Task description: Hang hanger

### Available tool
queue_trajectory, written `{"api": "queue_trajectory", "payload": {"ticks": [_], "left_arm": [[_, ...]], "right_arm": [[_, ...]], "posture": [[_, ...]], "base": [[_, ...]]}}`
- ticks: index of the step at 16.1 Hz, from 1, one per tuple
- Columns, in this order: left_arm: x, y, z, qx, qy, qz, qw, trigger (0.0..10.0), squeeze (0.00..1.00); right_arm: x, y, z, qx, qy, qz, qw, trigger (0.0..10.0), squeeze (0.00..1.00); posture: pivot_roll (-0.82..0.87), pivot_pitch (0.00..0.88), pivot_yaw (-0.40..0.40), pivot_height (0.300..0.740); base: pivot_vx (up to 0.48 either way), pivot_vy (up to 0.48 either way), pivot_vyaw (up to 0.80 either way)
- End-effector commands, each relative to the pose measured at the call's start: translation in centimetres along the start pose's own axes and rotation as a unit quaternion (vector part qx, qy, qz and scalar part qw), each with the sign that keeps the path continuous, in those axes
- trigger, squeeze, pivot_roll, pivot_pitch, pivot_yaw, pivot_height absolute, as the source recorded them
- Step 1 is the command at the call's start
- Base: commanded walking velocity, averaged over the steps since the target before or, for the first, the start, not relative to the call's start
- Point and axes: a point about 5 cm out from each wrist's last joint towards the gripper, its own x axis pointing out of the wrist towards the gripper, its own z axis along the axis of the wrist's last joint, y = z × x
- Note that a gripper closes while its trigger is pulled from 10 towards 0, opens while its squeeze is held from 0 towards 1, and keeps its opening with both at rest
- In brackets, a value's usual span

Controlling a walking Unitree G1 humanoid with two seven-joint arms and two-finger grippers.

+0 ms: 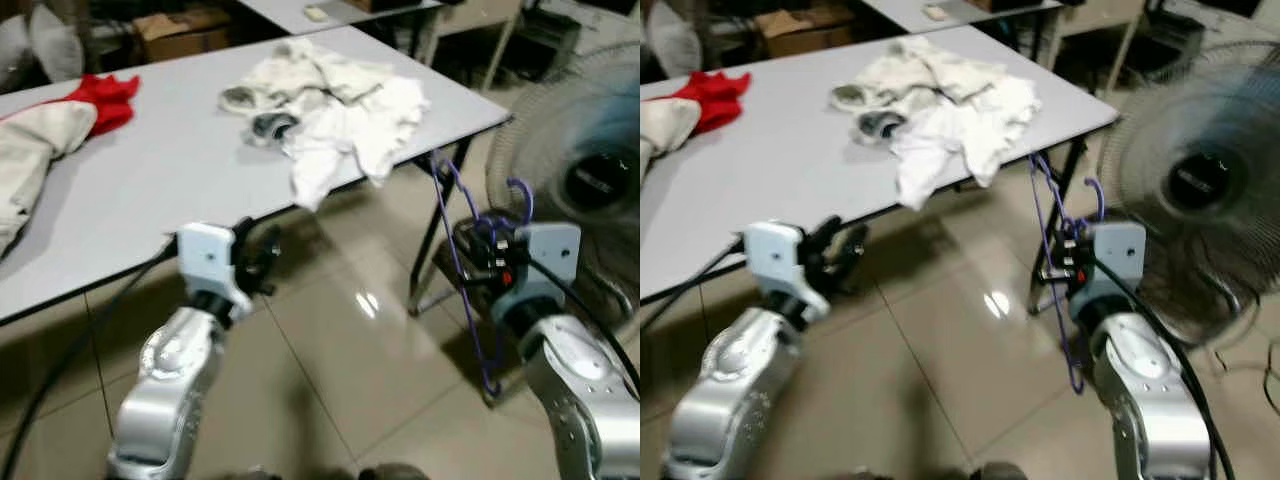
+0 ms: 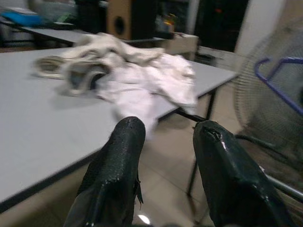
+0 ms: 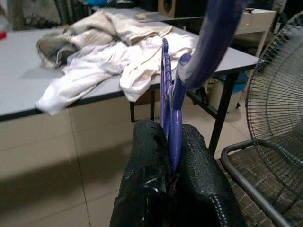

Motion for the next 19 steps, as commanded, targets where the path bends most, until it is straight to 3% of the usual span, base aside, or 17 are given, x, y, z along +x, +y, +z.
{"api": "queue_trajectory", "payload": {"ticks": [1,6,7,13,15,19], "left_arm": [[-0.1,0.0,0.0,0.013,0.007,-0.002,1.000,10.0,0.00],[0.4,0.4,0.3,0.020,-0.005,0.012,1.000,10.0,0.00],[0.6,0.5,0.8,0.021,-0.016,0.021,0.999,10.0,0.00],[0.6,1.4,1.0,0.027,-0.025,0.062,0.997,10.0,0.00],[0.7,1.6,0.8,0.029,-0.022,0.076,0.996,10.0,0.00],[0.1,1.3,0.3,0.028,-0.007,0.065,0.997,10.0,0.00]], "right_arm": [[0.1,0.3,0.4,0.000,-0.012,0.006,1.000,10.0,0.00],[0.1,0.3,0.2,-0.006,-0.006,0.012,1.000,10.0,0.00],[0.2,0.2,0.0,-0.032,-0.005,0.014,0.999,10.0,0.00],[0.7,1.3,1.1,-0.038,-0.017,0.082,0.996,10.0,0.00],[0.6,2.1,1.4,-0.068,-0.010,0.144,0.987,10.0,0.00],[0.4,2.1,1.3,-0.088,-0.020,0.145,0.985,10.0,0.00]], "posture": [[-0.17,0.087,0.012,0.740],[-0.17,0.107,0.033,0.740],[-0.17,0.111,0.034,0.740],[-0.19,0.099,0.013,0.740],[-0.19,0.109,0.009,0.740],[-0.18,0.116,0.009,0.740]], "base": [[0.446,0.000,0.00],[0.451,0.000,-0.71],[0.469,0.000,0.00],[0.478,0.000,0.00],[0.480,0.000,0.00],[0.480,0.000,0.67]]}}
